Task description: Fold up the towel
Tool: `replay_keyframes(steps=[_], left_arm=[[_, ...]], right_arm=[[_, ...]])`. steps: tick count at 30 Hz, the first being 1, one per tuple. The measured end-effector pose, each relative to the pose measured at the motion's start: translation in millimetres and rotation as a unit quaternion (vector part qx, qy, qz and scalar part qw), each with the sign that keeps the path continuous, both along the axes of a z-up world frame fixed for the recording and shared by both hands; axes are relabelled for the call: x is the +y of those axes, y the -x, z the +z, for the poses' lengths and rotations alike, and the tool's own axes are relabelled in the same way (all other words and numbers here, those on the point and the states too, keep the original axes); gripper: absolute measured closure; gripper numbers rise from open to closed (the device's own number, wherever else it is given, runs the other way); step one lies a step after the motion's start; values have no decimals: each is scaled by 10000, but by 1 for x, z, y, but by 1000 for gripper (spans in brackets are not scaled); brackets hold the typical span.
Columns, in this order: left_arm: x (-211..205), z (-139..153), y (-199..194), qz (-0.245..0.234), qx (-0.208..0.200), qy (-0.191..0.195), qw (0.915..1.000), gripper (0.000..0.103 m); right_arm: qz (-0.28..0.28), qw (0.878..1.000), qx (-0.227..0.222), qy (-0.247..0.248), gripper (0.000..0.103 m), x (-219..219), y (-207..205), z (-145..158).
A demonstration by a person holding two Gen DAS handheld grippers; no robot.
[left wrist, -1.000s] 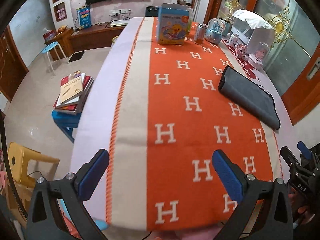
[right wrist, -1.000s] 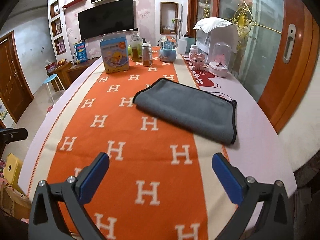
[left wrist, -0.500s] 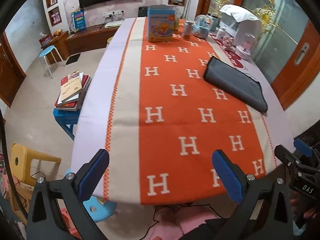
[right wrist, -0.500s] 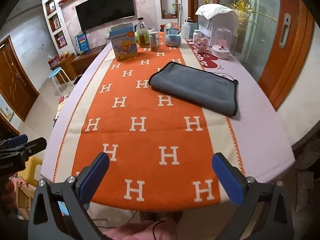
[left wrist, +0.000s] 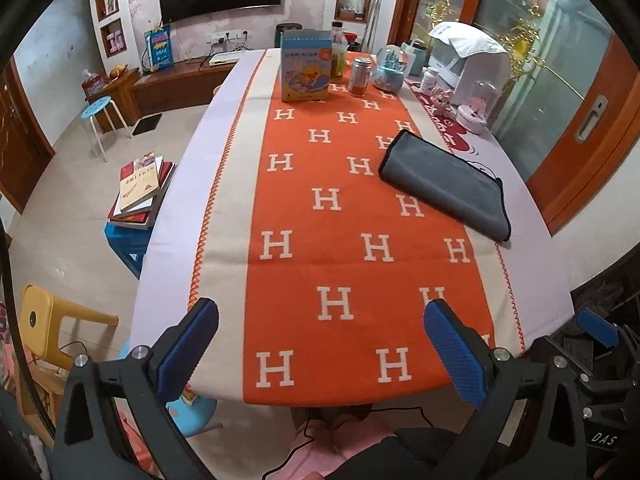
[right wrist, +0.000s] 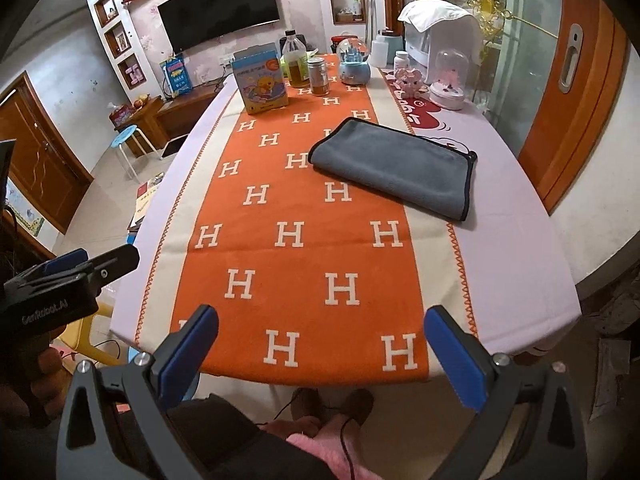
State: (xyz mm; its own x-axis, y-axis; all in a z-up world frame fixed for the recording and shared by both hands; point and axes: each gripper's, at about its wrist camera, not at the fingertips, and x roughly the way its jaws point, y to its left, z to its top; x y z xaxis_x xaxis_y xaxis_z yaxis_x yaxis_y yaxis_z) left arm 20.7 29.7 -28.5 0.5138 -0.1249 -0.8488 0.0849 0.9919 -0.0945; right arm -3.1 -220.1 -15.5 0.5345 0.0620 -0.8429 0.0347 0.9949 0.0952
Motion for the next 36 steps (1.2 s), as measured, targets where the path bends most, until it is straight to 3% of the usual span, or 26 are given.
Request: replay_keyframes(steps=[18,36], left_arm=[[-22,22,23,363,-566,-487,9965,1],[-28,23,15,553,-660,-633,9943,1]], right_arm=[[158,9994,-291,-114,0,-3,-1,5],[174,9992,-336,-131,0,-14,-13,5]])
